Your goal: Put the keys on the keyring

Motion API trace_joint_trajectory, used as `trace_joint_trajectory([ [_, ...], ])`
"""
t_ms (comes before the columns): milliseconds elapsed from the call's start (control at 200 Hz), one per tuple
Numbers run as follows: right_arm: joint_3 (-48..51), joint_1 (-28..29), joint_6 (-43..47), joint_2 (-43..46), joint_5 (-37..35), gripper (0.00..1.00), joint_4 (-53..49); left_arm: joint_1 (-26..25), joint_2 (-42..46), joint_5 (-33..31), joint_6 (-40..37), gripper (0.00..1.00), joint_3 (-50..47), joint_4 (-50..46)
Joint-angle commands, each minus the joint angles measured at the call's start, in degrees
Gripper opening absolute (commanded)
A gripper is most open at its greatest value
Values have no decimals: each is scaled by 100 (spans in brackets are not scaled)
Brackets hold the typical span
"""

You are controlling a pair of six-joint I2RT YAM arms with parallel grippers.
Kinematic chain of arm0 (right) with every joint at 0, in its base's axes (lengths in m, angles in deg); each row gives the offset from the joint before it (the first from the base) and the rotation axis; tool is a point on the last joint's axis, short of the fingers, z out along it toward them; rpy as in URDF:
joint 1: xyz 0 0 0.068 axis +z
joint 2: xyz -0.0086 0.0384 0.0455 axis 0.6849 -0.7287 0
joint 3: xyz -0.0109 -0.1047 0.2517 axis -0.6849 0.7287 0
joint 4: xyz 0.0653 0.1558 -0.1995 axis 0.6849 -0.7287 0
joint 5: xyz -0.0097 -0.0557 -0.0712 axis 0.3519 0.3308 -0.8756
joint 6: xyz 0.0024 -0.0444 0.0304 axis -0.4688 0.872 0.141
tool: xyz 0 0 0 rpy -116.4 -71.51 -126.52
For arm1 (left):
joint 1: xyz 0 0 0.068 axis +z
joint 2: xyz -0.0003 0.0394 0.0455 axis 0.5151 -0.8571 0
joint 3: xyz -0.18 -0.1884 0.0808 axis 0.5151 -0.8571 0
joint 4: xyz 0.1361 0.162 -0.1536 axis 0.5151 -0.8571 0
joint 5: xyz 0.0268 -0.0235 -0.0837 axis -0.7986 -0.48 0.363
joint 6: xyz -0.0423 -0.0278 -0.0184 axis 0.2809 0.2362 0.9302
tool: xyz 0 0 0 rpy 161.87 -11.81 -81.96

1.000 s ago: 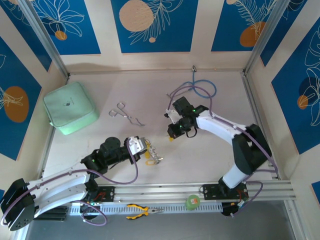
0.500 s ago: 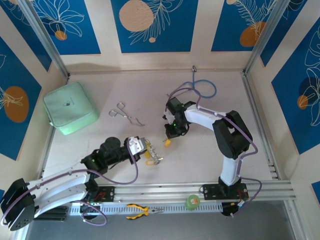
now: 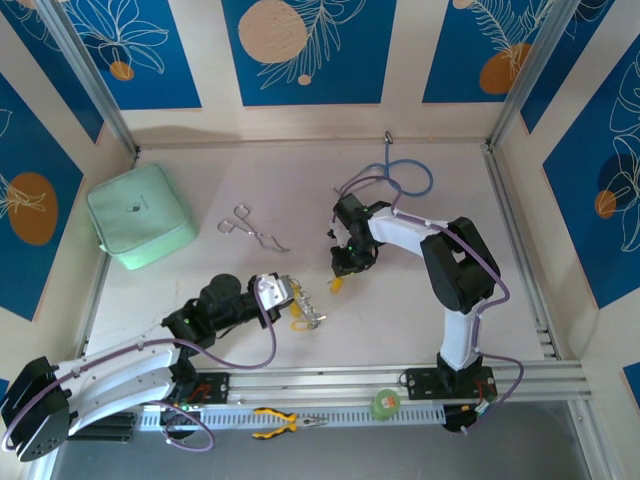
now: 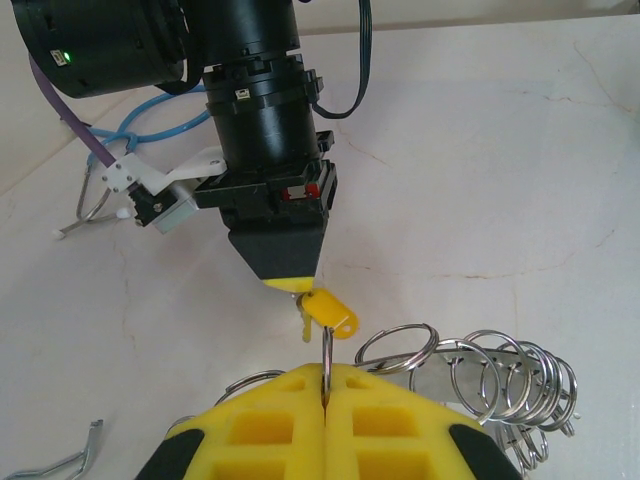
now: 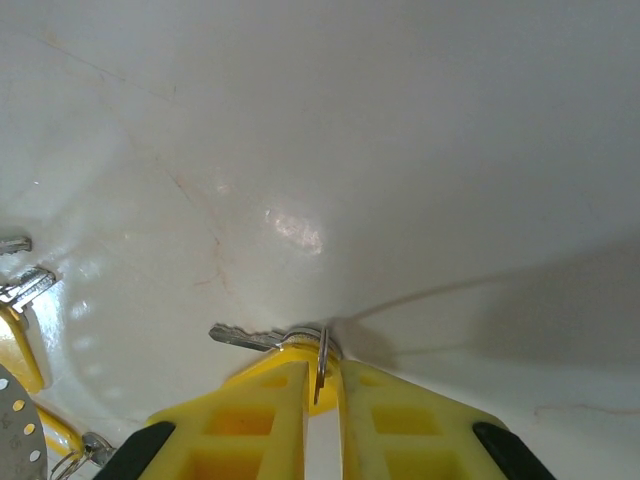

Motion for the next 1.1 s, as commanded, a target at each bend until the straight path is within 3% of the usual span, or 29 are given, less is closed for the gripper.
trace_joint_trajectory([
  [0,-105,-36,-59,-50,207,16,-129,-72,9,-52,-84,0,17,181],
  [270,-183,-16,-37,-116,267,22,-142,-74,21,-58,-79,0,13,181],
  [655,-211,-16,-37,-216,221,16,-151,-72,44,-85,-106,0,22,154],
  [1095,-231,-22,-44,-177,165,18,-155,-73,31,-85,-101,0,20,172],
])
